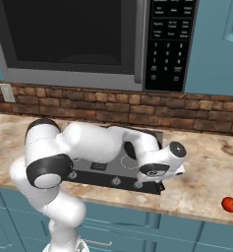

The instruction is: Place both pans onto different burners. Then place the tomato and the steak on different pans.

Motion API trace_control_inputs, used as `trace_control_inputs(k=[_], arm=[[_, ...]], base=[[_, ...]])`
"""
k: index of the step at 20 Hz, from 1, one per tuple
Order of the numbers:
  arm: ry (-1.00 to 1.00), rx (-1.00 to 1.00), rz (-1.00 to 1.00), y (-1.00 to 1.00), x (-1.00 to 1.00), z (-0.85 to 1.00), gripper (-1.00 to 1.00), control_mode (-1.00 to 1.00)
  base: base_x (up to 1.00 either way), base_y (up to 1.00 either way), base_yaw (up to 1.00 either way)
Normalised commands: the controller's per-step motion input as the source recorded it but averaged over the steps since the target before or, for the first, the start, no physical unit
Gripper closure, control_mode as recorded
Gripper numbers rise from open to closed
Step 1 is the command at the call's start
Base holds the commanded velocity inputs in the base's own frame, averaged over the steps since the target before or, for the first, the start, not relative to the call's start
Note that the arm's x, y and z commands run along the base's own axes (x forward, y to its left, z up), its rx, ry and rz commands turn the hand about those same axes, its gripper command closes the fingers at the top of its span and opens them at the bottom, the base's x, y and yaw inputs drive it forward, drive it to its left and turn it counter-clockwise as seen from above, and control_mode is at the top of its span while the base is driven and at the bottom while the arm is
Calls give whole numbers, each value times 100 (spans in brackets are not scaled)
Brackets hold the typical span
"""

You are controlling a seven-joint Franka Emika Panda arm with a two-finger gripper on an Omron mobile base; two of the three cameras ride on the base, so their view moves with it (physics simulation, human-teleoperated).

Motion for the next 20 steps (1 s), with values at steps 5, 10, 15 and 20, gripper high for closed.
trace_control_inputs(k=[5, 10, 15, 20], arm=[[0, 0, 13, 13, -18, -6, 100, -100], [0, -3, 7, 0, -9, -25, 100, -100], [0, -3, 0, 0, 0, -16, 100, -100], [0, -1, 0, 0, 0, -3, 100, -100]], base=[[0, 0, 0], [0, 0, 0], [0, 0, 0], [0, 0, 0]])
